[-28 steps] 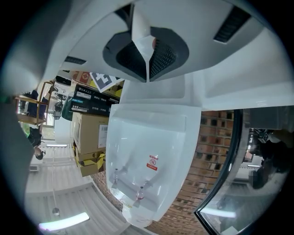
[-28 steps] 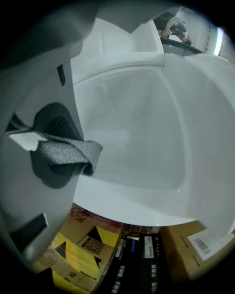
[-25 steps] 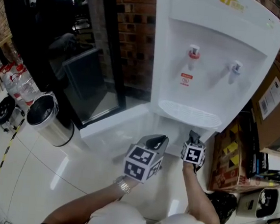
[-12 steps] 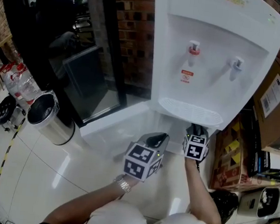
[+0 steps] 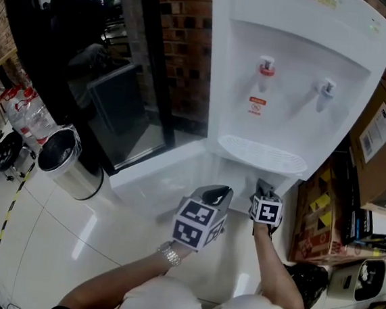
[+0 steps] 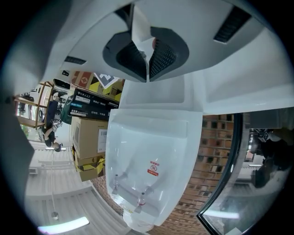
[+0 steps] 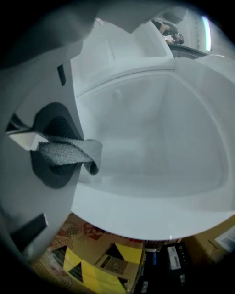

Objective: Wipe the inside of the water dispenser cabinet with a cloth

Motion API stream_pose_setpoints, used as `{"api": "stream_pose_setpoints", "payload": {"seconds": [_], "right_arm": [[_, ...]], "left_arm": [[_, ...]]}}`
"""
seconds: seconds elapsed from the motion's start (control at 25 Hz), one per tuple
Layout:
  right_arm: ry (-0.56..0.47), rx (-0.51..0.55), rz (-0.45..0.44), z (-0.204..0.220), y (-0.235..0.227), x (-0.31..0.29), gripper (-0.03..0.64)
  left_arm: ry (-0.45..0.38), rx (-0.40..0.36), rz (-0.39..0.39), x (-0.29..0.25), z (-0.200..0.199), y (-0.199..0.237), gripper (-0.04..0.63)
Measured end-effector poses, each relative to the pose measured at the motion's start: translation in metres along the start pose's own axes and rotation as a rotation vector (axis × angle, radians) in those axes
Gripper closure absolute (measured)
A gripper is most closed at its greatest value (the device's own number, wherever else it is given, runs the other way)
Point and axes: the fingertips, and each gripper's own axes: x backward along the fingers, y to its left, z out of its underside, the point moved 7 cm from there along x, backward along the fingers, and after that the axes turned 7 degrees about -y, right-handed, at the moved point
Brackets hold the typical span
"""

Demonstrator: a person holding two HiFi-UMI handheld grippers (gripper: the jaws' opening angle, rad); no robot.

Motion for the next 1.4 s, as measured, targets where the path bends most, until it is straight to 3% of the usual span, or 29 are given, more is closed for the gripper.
{"api": "stream_pose_setpoints", "payload": {"seconds": [0.08, 0.24, 0.4, 0.56, 0.84, 1.0, 1.16, 1.28, 1.4], "right_arm": [[-0.026, 0.058, -0.045, -0.009, 0.012, -0.005, 0.595], [-0.105, 0.285, -0.109, -0.039, 0.033, -0.023, 0.595], [-0.065, 0.484, -0.16, -0.036, 0.05, -0.057, 0.595], [-0.015, 0.597, -0.19, -0.021, 0.062, -0.075, 0.595], [0.07, 0.6, -0.331, -0.012, 0.082, -0.076, 0.597], [0.14, 0.613, -0.517, 0.014, 0.102, -0.069, 0.597], [0.16, 0.623, -0.626, 0.022, 0.116, -0.051, 0.595], [0.105, 0.599, -0.578, 0.01, 0.104, -0.051, 0.595], [0.024, 0.481, -0.4, -0.012, 0.07, -0.066, 0.597]], "left_arm": [[0.01, -0.003, -0.003, -0.001, 0.002, 0.0, 0.572], [0.044, 0.009, 0.003, -0.005, 0.009, -0.001, 0.572], [0.081, 0.01, 0.015, -0.003, 0.016, -0.002, 0.572], [0.096, -0.014, 0.024, -0.002, 0.017, -0.004, 0.572], [0.112, -0.012, 0.007, -0.001, 0.021, 0.005, 0.572], [0.089, 0.005, -0.02, -0.001, 0.021, 0.011, 0.572], [0.078, 0.017, -0.019, -0.004, 0.022, 0.011, 0.572], [0.079, 0.023, -0.018, -0.004, 0.023, 0.012, 0.572], [0.082, 0.026, -0.018, -0.004, 0.025, 0.015, 0.572]]}}
